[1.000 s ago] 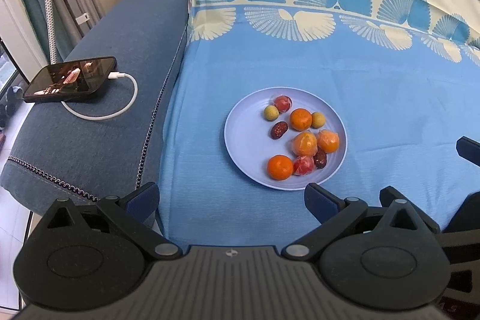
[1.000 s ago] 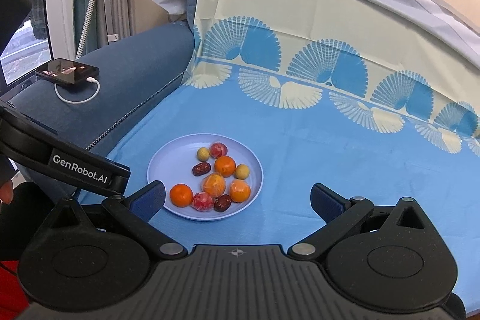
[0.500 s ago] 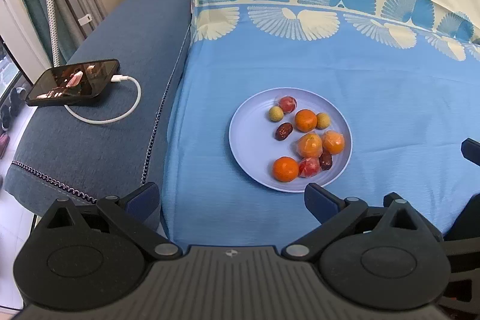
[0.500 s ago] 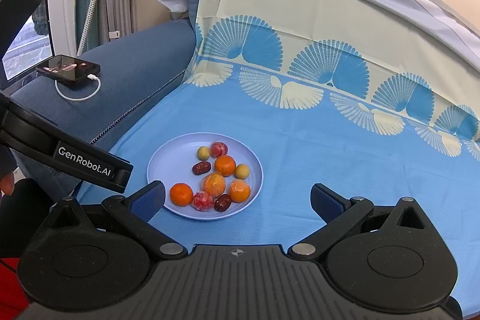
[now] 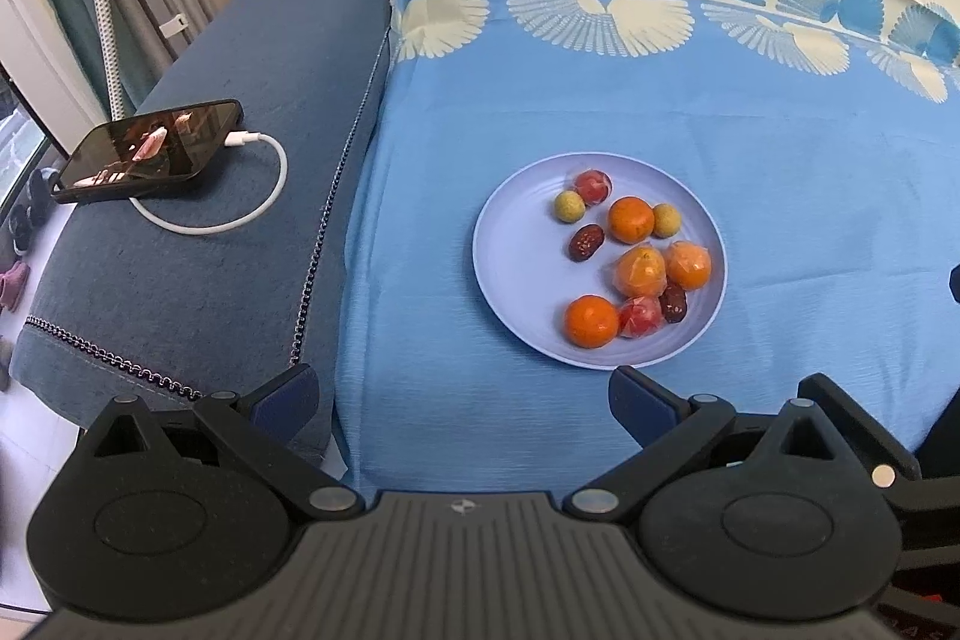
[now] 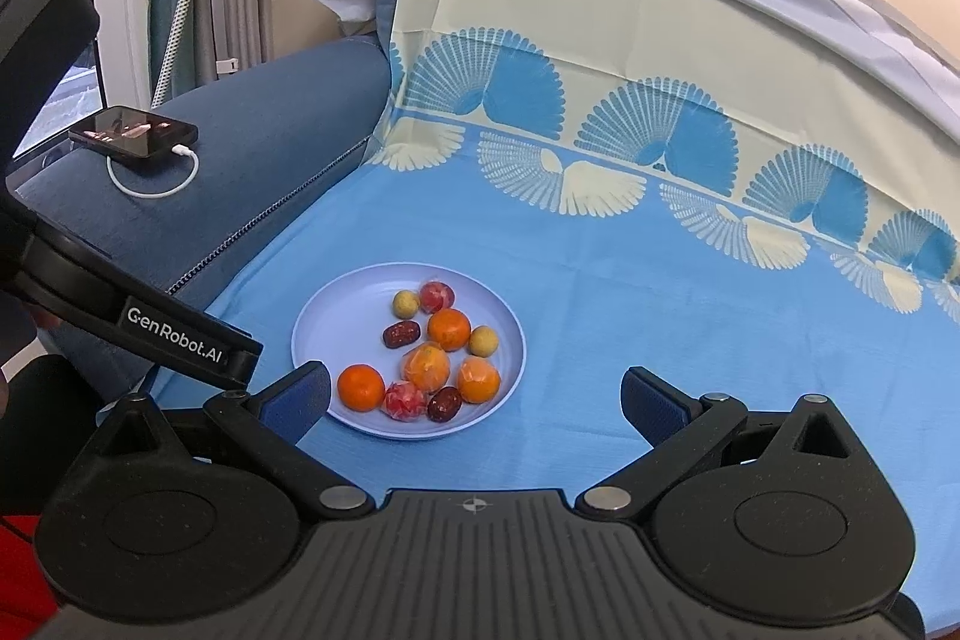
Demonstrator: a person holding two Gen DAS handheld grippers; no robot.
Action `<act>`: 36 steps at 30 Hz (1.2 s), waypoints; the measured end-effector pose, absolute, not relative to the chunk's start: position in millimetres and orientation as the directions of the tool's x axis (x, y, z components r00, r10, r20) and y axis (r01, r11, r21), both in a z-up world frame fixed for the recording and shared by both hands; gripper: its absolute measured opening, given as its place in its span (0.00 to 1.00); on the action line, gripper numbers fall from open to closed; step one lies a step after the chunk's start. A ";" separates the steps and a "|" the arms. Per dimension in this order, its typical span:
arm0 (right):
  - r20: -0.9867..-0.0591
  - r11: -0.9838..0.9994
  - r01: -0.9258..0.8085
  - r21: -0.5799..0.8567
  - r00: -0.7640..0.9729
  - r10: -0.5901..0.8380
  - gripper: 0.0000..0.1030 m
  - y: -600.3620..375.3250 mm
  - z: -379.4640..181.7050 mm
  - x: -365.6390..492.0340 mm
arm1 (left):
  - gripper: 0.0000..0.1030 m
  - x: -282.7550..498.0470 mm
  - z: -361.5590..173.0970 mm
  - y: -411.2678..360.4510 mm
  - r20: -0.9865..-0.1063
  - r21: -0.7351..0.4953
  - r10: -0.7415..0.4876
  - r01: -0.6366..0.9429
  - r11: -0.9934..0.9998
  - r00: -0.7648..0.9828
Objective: Organize fruits
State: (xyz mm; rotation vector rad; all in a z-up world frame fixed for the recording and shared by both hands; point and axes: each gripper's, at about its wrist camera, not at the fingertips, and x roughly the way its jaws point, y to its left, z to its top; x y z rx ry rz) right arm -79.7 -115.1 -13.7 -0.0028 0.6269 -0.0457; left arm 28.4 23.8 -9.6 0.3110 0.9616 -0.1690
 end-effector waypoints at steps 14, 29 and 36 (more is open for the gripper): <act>-0.592 0.998 0.057 -0.011 0.804 -0.053 0.99 -116.7 -15.4 -78.7 | 1.00 30.1 -17.0 23.6 -0.840 0.215 0.040 0.263 0.940 0.542; -0.591 0.998 0.062 -0.013 0.805 -0.058 0.99 -116.1 -15.4 -79.1 | 1.00 27.7 -16.2 21.1 -0.835 0.226 0.047 0.264 0.938 0.548; -0.592 0.998 0.065 -0.014 0.804 -0.061 0.99 -116.1 -15.5 -79.0 | 1.00 27.8 -14.3 22.0 -0.830 0.231 0.055 0.252 0.940 0.556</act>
